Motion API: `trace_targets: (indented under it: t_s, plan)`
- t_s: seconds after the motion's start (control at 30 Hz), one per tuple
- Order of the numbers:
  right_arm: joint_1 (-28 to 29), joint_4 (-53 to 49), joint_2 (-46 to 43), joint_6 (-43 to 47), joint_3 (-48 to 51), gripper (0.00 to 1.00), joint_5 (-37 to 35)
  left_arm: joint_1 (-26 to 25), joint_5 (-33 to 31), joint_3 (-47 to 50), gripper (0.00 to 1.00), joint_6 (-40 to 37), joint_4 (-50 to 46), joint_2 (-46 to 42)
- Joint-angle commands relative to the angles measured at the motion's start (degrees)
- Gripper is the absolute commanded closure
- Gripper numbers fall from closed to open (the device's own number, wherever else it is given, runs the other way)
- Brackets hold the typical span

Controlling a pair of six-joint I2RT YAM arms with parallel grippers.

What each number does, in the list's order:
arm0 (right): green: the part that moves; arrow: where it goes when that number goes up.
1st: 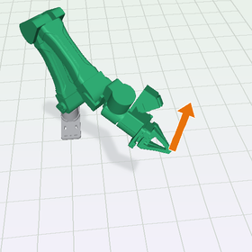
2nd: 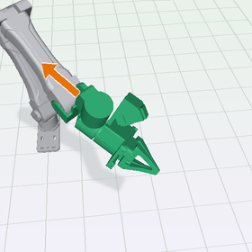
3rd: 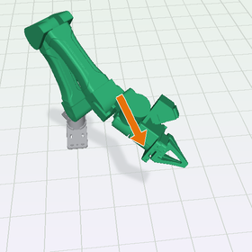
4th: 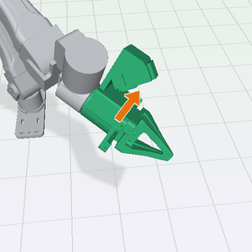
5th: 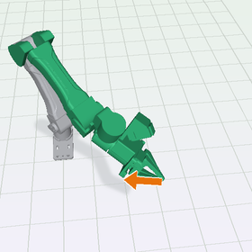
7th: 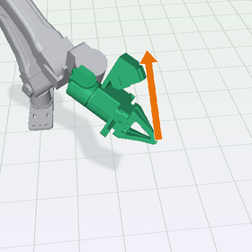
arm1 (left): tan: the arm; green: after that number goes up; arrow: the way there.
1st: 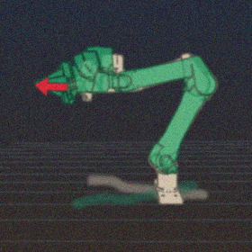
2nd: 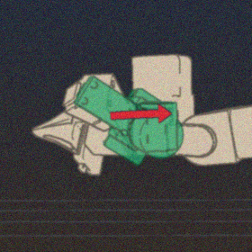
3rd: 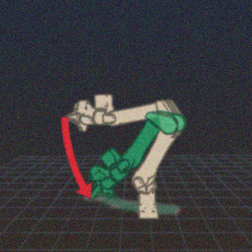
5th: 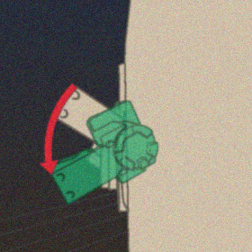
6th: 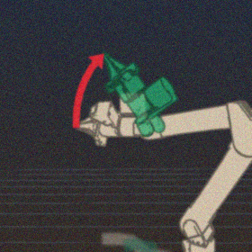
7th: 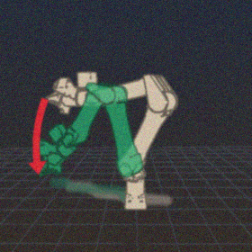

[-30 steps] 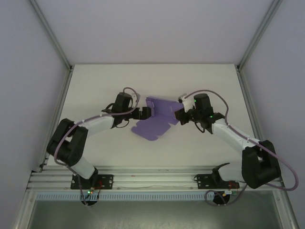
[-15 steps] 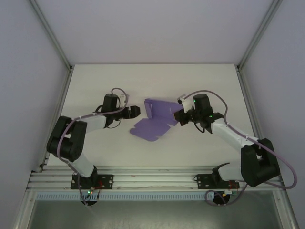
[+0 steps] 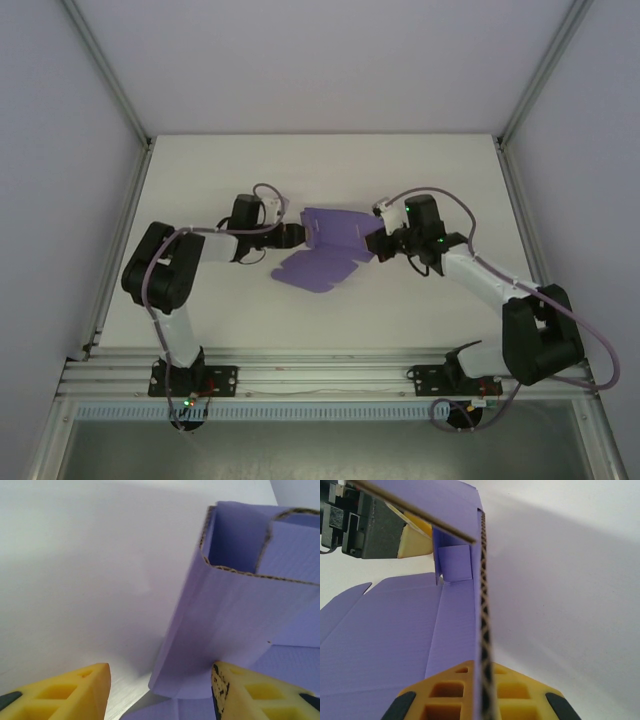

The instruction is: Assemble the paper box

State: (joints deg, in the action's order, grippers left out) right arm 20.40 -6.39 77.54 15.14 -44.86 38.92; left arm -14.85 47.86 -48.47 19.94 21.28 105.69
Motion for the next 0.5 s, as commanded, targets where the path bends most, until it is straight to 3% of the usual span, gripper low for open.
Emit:
trace_targets:
  t_s: [0.0, 0.1, 0.2, 0.47]
  plan:
    - [-0.14, -4.56, 1.68, 1.21, -1.59, 1.00, -0.53, -1.73, 1.58, -3.77, 0.45, -1.26, 1.06, 2.32]
    - [-0.14, -7.13, 2.95, 2.11, -2.86, 1.00, -0.78, -2.80, 1.56, -6.28, 0.45, -0.94, 1.32, 4.76]
    - [-0.15, -8.50, 3.60, 2.90, -3.54, 1.00, -0.17, -3.34, 1.28, -8.83, 0.54, -0.59, 1.05, 7.07]
    - [-0.17, -12.14, 4.51, 5.51, -4.59, 1.00, -0.32, -4.39, 1.64, -12.99, 0.54, 1.40, 1.28, 11.74]
